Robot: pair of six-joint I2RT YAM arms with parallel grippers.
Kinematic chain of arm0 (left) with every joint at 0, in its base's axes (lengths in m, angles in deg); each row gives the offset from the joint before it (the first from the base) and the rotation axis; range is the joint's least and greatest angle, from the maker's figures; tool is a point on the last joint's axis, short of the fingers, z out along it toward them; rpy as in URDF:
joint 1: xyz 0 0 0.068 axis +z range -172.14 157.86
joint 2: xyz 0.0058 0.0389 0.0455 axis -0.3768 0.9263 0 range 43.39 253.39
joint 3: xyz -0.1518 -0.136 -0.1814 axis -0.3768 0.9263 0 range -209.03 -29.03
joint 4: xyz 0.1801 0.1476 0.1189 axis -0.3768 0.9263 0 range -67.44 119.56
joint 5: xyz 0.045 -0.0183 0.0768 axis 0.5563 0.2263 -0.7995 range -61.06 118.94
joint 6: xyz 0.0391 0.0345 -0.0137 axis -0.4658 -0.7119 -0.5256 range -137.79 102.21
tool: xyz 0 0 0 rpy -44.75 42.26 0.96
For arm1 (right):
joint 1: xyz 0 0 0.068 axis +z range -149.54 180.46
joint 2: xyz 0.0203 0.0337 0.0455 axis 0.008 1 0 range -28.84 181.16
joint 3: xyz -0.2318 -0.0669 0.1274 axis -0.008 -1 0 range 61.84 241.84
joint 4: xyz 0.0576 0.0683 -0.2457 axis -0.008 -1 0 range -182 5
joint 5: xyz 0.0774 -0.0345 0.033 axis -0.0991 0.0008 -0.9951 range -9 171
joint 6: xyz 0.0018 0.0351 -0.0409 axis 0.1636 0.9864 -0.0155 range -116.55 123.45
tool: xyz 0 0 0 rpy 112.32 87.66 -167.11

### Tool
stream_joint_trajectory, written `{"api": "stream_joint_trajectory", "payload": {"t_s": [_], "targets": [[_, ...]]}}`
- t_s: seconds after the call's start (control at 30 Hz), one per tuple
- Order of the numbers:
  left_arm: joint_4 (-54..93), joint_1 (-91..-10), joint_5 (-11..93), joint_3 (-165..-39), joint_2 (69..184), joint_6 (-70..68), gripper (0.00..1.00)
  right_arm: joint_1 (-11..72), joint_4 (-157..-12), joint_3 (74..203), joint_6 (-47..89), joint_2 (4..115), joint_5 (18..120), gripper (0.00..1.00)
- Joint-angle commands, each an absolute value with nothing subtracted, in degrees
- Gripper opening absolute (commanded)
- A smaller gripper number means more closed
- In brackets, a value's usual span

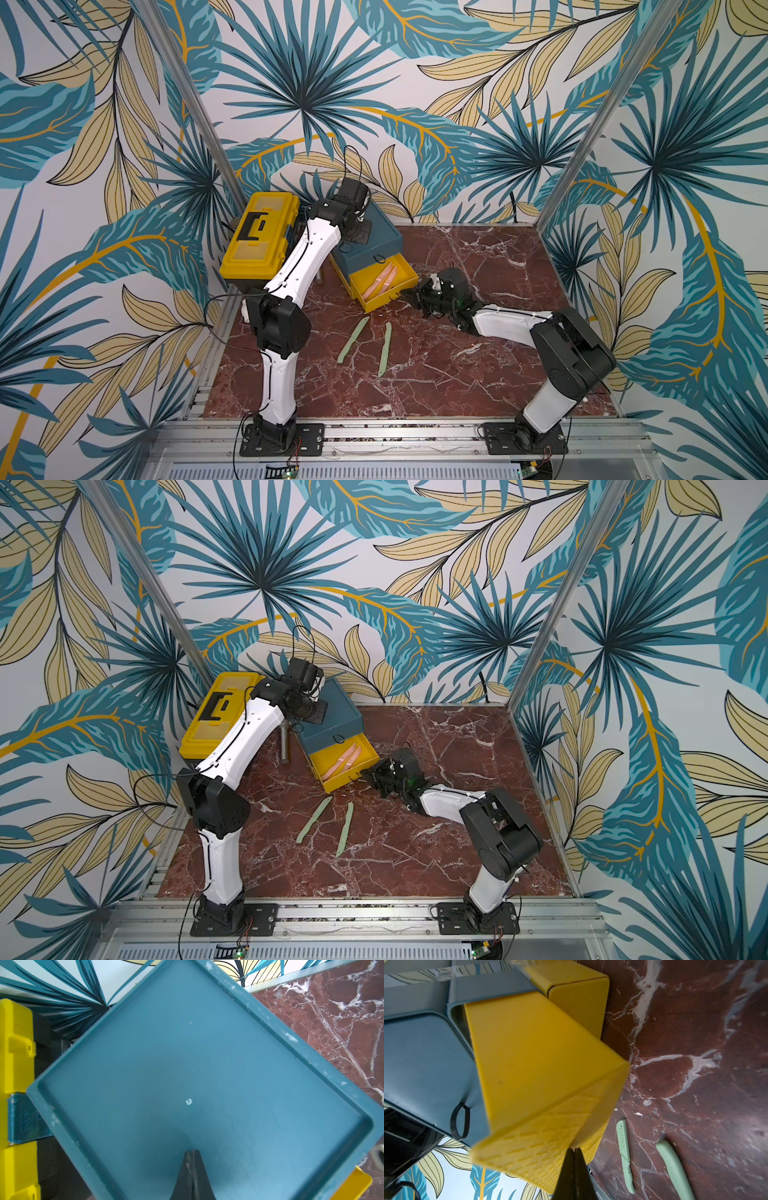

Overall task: Place the fruit knives into the drawer by color
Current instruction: Close the drawer in the storage box.

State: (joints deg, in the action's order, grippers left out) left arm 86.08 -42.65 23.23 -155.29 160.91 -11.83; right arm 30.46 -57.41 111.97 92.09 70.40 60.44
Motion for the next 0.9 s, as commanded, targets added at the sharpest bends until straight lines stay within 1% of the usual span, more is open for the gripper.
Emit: {"api": "stream_joint_trajectory", "payload": {"t_s": [0.0,0.53,0.67,0.8,0.83,0.87], "targets": [[92.4,-41.9,27.3,-150.6,163.1,-11.2,0.00,30.7,-53.5,116.1,92.2,73.0,61.3,0.00],[92.6,-41.9,27.5,-147.4,161.5,-11.3,0.00,31.0,-53.3,137.3,92.9,90.5,58.8,0.00],[92.5,-41.8,27.9,-147.0,161.3,-11.0,0.00,31.0,-52.7,136.6,92.2,89.3,59.4,0.00],[92.6,-41.9,28.1,-146.8,161.3,-10.7,0.00,31.0,-53.6,130.4,91.0,84.3,61.7,0.00],[92.6,-41.9,28.0,-146.7,161.1,-10.7,0.00,31.0,-53.5,128.8,91.1,83.5,61.8,0.05],[92.6,-41.9,27.9,-146.6,161.1,-10.7,0.00,31.0,-53.6,127.2,91.0,82.6,61.6,0.24]]}}
